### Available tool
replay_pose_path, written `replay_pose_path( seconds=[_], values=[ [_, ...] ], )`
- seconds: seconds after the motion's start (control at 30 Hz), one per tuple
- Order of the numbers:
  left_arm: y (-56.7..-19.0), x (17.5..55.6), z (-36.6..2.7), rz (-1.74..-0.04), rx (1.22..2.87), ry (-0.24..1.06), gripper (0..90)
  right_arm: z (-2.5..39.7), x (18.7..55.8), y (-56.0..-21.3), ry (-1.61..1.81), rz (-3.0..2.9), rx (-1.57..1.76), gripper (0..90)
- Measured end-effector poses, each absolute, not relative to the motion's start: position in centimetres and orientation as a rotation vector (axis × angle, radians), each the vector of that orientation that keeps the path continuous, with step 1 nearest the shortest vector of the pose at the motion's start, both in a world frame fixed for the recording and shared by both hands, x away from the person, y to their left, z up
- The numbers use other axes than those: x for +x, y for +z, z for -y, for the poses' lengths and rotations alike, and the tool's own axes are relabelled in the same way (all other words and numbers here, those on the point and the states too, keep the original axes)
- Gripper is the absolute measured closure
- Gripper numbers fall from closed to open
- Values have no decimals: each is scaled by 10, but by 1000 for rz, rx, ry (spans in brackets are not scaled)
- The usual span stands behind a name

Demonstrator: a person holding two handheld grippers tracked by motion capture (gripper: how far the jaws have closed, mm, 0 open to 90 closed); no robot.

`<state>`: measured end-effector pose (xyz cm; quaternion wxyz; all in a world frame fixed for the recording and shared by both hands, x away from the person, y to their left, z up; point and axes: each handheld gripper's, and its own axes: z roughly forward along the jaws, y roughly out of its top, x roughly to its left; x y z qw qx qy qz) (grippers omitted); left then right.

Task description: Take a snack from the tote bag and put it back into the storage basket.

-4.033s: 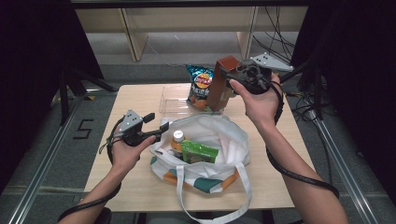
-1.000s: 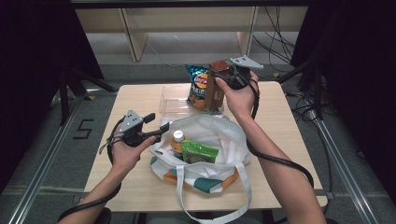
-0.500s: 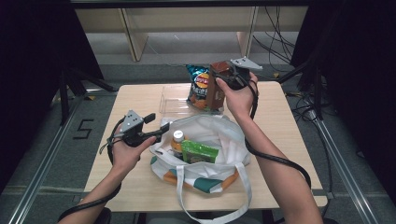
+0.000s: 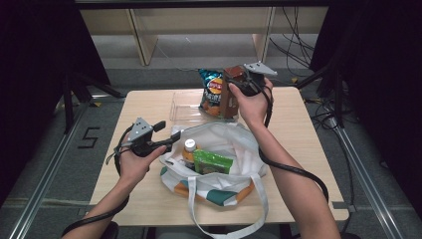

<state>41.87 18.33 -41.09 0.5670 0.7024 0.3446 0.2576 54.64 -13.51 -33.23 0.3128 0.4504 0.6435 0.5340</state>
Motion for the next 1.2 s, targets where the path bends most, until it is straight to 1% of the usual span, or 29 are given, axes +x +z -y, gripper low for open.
replay_pose_path(
  seconds=[1.2],
  values=[
    [-412,419,-182,-802,1655,602,290,126,548,-345,1374,-1555,1272,396]
  ],
)
